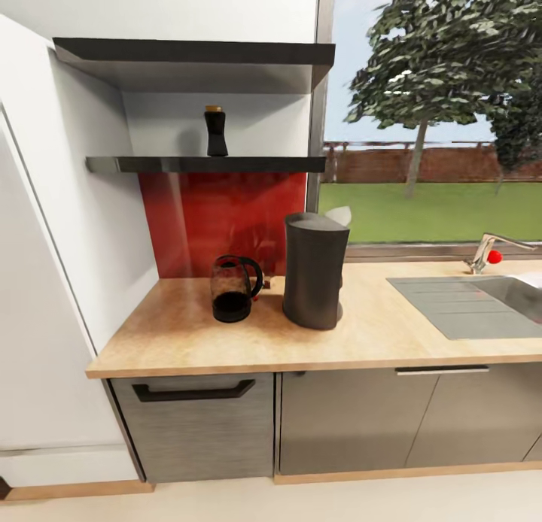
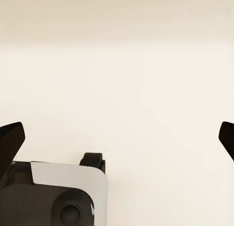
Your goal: Set up a coffee station on the kitchen countertop: keep the coffee maker on the countertop, move the bottle of coffee from the kitchen shelf to the counter next to the coffee maker, place a paper coffee filter on top of the coffee maker, put the saucer next to the coffee maker with the coffee cup on the saucer, and place the electric kettle next to the coffee maker.
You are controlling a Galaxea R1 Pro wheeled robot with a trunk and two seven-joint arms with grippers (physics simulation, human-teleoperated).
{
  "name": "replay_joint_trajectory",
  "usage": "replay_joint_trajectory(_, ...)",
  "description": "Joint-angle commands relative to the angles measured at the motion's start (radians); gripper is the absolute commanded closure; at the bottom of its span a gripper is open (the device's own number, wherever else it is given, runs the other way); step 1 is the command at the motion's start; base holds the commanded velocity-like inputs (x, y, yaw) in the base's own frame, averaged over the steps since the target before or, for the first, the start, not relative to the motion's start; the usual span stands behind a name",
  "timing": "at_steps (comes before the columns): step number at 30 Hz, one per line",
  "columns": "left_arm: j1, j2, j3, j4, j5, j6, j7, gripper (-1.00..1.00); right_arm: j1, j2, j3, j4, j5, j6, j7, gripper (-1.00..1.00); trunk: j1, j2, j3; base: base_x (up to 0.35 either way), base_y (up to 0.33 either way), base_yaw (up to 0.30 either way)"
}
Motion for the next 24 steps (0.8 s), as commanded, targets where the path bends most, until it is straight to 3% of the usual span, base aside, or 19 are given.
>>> replay_joint_trajectory(1, 0.0, 0.0, 0.001, -0.001, 0.002, -0.001, 0.0, -1.0, -0.001, 0.001, 0.008, 0.004, -0.01, -0.005, 0.008, -1.0, -0.004, 0.006, 0.002, 0.0, 0.0, 0.0)
replay_joint_trajectory(7, 0.009, -0.02, -0.002, -0.024, -0.002, -0.024, 0.0, -1.0, -0.024, -0.001, 0.023, 0.008, -0.021, 0.011, 0.023, -1.0, -0.008, 0.013, 0.005, 0.0, 0.0, 0.0)
replay_joint_trajectory(24, 0.009, -0.02, -0.002, -0.099, -0.002, -0.026, 0.0, -1.0, -0.025, -0.001, 0.023, 0.008, -0.021, 0.011, 0.023, -1.0, -0.008, 0.013, 0.005, 0.0, 0.0, 0.0)
